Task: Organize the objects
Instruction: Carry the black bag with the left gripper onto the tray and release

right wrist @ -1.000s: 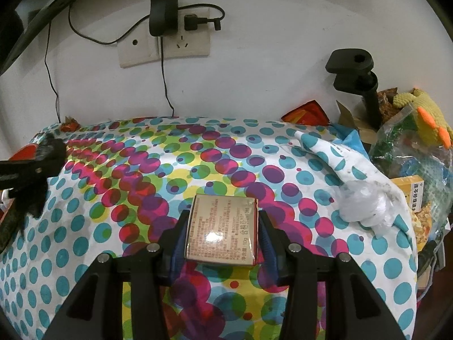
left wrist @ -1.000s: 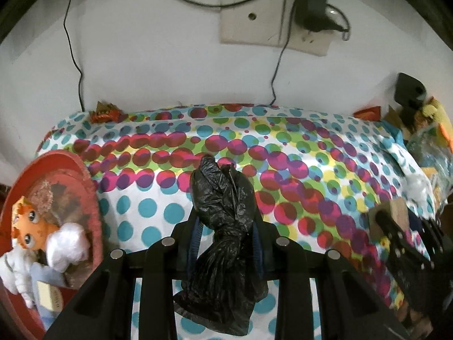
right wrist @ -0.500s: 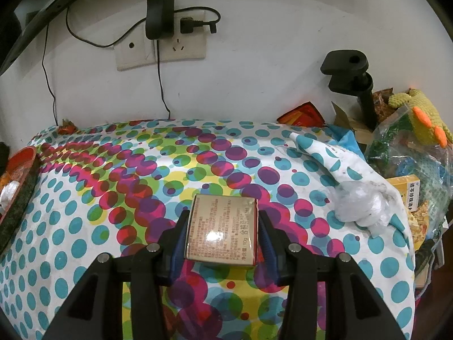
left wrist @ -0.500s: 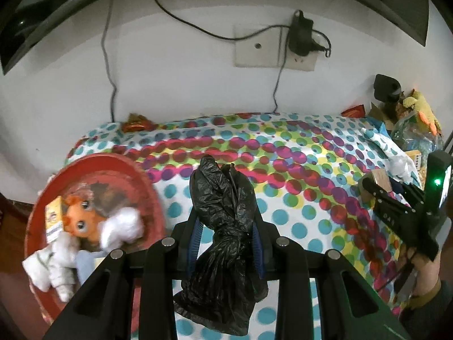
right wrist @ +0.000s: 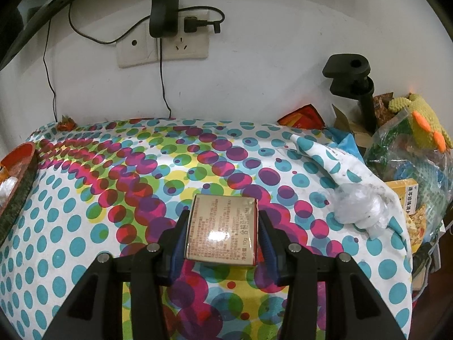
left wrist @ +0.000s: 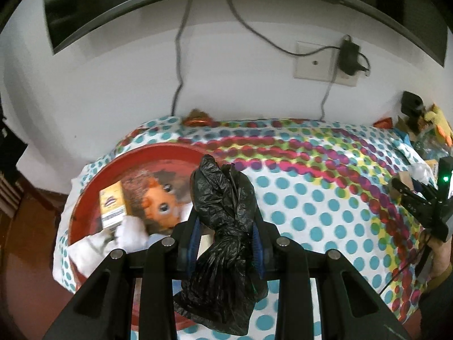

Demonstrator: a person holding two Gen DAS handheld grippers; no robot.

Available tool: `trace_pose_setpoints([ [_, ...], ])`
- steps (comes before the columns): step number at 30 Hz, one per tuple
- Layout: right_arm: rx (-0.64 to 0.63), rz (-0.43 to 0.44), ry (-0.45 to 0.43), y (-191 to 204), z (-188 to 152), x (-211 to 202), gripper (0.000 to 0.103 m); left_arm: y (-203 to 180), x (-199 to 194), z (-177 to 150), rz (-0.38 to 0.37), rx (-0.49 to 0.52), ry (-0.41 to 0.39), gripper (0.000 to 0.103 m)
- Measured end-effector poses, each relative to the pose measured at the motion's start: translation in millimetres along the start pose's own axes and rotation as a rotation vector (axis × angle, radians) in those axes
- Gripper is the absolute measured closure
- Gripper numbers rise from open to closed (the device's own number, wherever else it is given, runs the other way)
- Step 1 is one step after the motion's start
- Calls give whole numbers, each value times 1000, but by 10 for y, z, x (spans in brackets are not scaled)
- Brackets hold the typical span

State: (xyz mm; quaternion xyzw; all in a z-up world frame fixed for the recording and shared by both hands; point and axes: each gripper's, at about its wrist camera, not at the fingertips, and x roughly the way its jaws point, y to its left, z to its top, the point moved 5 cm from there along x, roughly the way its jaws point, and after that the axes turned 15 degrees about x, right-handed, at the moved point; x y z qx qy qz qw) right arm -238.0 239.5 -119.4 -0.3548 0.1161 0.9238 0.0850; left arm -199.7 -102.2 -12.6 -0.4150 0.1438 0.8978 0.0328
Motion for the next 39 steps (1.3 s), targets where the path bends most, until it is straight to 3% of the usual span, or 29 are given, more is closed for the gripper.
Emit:
trace_pose_setpoints([
  [18, -11, -21, -5, 6, -7, 0, 57, 989, 175, -504, 103, -143, 81, 73],
  [39, -21, -34, 6, 15, -9, 16, 57, 1260, 648, -662, 104, -185, 148, 69],
])
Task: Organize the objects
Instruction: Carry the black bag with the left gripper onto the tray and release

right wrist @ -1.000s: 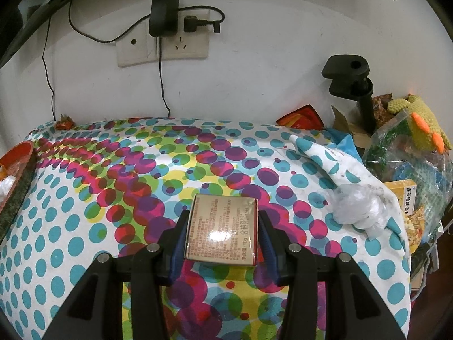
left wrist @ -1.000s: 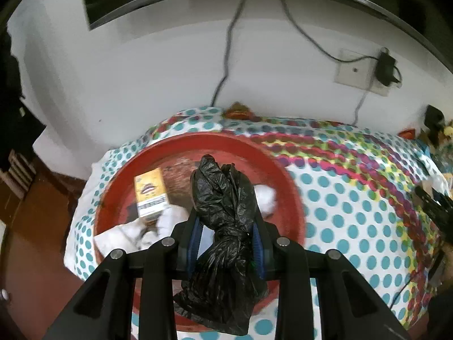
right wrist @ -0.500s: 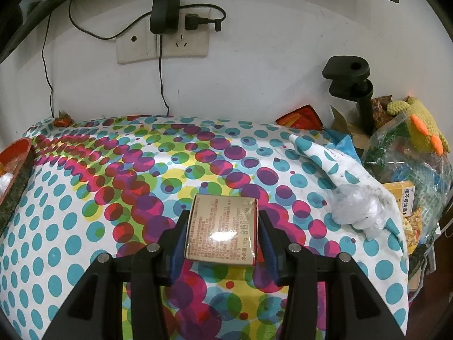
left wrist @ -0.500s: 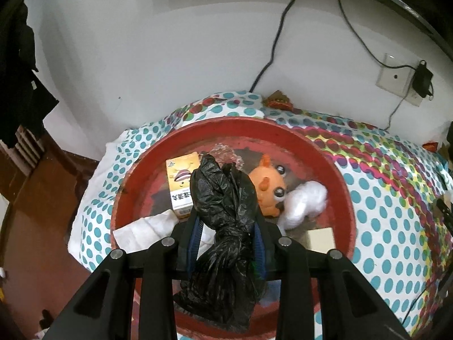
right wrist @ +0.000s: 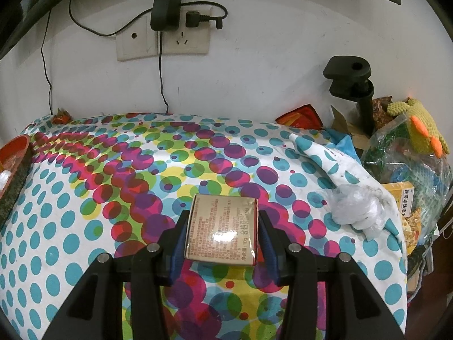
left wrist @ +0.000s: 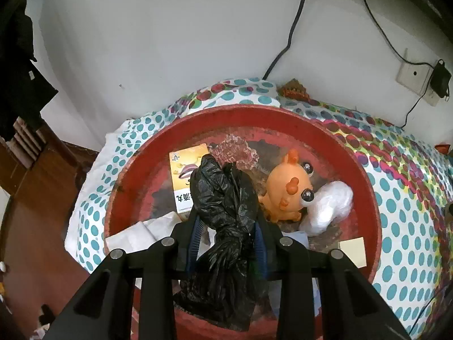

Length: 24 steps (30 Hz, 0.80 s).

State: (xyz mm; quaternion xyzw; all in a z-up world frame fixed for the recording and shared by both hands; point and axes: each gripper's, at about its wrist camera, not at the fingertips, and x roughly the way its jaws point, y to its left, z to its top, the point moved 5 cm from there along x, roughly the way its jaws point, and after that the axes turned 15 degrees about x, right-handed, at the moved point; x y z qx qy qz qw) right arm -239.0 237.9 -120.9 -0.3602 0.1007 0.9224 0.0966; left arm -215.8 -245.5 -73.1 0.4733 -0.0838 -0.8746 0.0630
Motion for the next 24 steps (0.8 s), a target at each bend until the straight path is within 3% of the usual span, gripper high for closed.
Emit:
trace_pose_setpoints([
  [4, -1, -2, 2, 2, -3, 2, 57, 4, 38, -14, 10, -4, 4, 58],
  [6, -2, -2, 2, 5, 0, 2, 57, 10, 30, -20, 21, -8, -2, 45],
  [8, -4, -4, 1, 2, 1, 6, 57, 10, 1, -21, 42, 3, -14, 40],
  [17, -34, -9, -17, 31, -6, -21, 57, -4, -247, -51, 76, 22, -58, 32],
  [20, -30, -3, -33, 32, 4, -56, 57, -14, -349, -82, 81, 27, -77, 19],
  [24, -25, -3, -34, 39, 12, -61, 57, -20, -499, -119, 107, 32, -113, 13],
])
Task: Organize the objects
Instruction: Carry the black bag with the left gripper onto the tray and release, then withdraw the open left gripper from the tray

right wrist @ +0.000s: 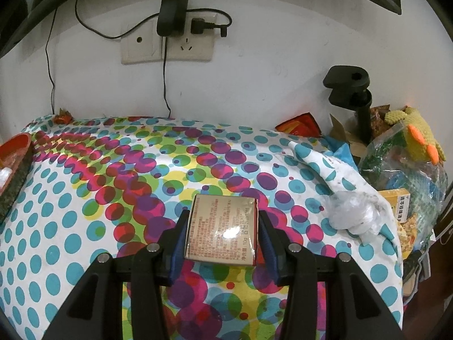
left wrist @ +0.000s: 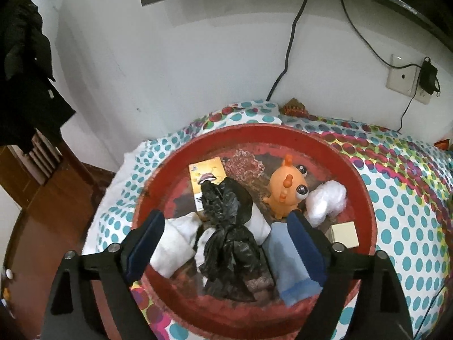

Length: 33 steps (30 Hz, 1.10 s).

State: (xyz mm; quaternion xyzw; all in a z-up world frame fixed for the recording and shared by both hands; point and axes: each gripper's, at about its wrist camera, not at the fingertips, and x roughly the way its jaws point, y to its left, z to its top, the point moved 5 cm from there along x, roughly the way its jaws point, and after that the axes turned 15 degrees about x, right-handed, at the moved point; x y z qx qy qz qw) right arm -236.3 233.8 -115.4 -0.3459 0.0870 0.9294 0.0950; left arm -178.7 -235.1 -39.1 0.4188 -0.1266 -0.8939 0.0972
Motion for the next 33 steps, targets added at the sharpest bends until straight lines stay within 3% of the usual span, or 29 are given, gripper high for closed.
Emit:
trace_pose_setpoints([
  [6, -2, 36, 13, 181, -30, -99, 57, 24, -204, -83, 0, -35, -41, 6],
  [15, -60, 144, 9, 940, 48, -414, 57, -3, -284, -336, -16, -65, -50, 2],
  [21, -110, 270, 32, 1732, 57, -669, 57, 52, -296, -529, -3, -72, -34, 2],
  [29, -223, 421, 79, 2901, -96, -944, 57, 192, -295, -733, 74, -67, -5, 2],
  [33, -262, 464, 95, 3336, -217, -1008, 57, 233, -285, -741, 77, -60, -2, 2],
])
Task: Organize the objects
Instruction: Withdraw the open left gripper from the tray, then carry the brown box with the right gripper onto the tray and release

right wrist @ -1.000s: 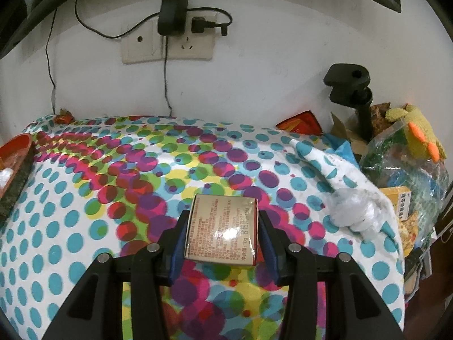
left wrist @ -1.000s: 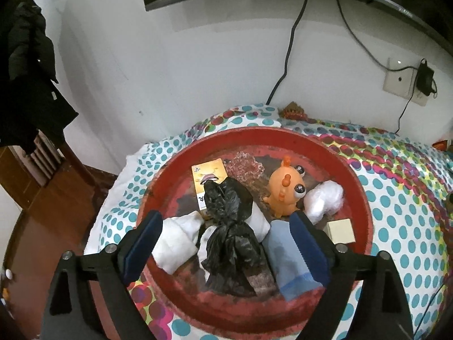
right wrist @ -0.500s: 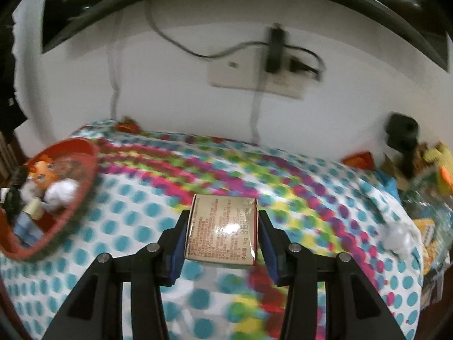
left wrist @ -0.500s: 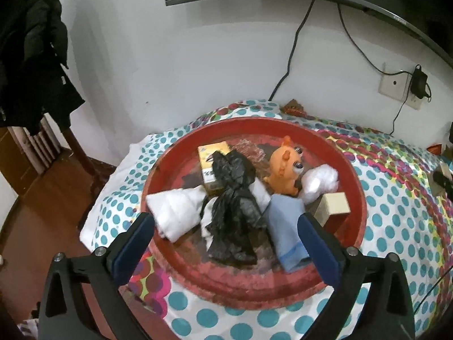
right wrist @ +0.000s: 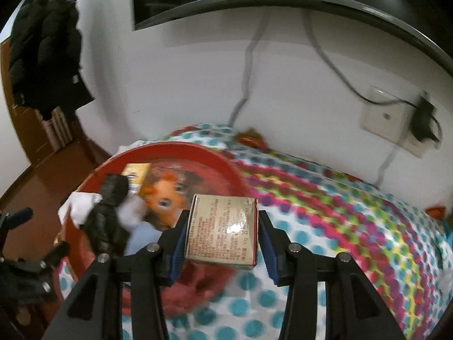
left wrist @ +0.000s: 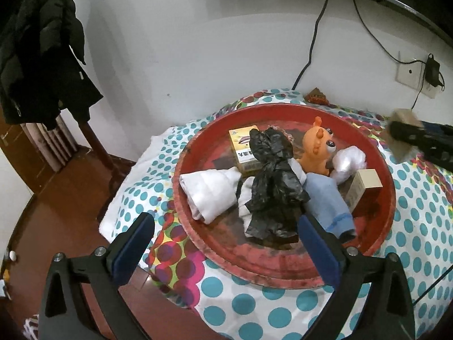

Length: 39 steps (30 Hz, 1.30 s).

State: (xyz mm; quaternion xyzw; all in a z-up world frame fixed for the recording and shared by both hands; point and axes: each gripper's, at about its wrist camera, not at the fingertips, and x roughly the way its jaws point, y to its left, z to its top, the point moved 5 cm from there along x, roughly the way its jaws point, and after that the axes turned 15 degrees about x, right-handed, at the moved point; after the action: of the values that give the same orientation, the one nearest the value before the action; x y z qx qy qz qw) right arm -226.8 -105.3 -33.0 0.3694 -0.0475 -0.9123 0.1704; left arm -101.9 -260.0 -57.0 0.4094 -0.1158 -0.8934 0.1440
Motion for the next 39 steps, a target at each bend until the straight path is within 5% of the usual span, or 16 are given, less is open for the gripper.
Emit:
trace_pose_setpoints([
  [9, -37, 26, 81, 573, -146, 388, 57, 162, 92, -51, -5, -45, 27, 2],
  [21, -32, -19, 113, 738, -238, 624, 57, 285, 205, -130, -19, -113, 74, 2],
  [25, -33, -39, 116, 747, -247, 583, 42, 290, 201, -121, -5, -104, 70, 2],
  [39, -52, -93, 82, 688, -662, -98, 31, 169, 184, -92, -27, -89, 61, 2],
])
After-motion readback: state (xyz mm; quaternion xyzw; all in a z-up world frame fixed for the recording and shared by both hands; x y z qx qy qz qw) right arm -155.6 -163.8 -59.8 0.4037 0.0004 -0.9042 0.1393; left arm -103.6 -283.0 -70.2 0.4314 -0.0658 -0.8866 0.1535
